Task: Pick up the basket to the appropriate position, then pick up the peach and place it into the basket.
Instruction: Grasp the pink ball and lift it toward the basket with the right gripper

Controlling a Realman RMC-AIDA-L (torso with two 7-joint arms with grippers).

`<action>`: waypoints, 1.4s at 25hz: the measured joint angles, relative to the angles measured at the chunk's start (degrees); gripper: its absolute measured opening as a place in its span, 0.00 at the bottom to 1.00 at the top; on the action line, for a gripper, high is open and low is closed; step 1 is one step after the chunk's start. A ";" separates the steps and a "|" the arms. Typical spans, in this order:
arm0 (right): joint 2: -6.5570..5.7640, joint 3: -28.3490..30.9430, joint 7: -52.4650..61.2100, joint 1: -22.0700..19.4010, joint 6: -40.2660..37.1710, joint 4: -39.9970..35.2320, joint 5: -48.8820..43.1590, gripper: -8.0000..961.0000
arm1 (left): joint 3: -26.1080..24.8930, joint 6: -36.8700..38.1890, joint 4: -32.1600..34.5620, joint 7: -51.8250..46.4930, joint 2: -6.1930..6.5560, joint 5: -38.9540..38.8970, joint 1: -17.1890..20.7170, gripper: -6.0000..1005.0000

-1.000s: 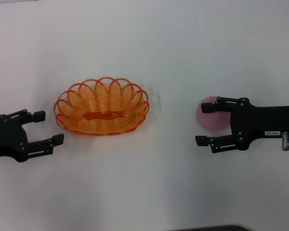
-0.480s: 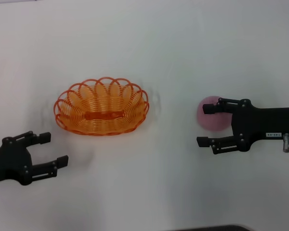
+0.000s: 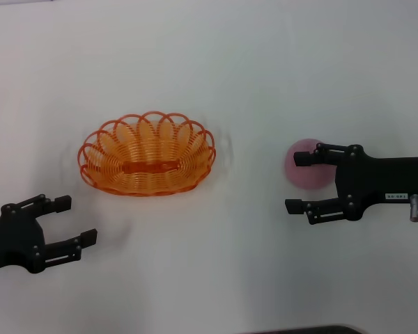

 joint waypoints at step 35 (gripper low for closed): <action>-1.95 1.96 55.03 9.13 -10.44 -23.40 -16.68 0.98 | -4.47 2.08 -1.34 1.90 0.11 -3.40 -0.10 0.82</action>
